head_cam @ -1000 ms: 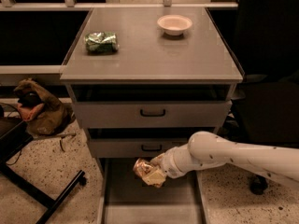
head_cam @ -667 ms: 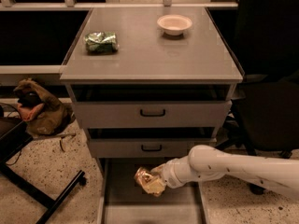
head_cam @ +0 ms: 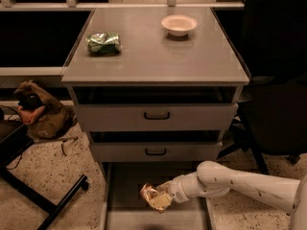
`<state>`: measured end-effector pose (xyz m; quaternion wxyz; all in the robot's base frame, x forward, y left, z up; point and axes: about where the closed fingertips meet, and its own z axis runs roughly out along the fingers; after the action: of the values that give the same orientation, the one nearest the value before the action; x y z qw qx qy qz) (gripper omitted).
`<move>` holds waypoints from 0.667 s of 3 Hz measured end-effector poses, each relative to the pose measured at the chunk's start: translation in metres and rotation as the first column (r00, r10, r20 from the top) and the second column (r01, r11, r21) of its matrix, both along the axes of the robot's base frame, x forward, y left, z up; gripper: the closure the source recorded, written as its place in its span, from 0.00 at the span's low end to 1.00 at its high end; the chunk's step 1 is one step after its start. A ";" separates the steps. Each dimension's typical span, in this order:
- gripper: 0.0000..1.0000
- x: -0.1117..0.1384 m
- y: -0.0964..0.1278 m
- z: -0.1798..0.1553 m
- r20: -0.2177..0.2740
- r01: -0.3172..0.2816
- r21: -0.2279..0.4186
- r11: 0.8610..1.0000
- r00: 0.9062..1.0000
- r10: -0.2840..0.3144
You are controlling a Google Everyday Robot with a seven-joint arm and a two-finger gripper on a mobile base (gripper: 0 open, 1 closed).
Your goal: Place orange can into bottom drawer
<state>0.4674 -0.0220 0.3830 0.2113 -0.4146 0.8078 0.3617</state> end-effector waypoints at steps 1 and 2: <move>1.00 0.000 0.000 0.000 0.000 0.000 0.000 1.000 1.000 0.000; 1.00 0.001 0.002 -0.025 -0.019 0.014 0.011 1.000 1.000 -0.014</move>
Offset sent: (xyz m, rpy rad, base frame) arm 0.0049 0.0011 -0.0663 0.0260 0.0453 -0.0448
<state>0.4684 -0.0202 0.3578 0.2086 -0.4043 0.8107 0.3684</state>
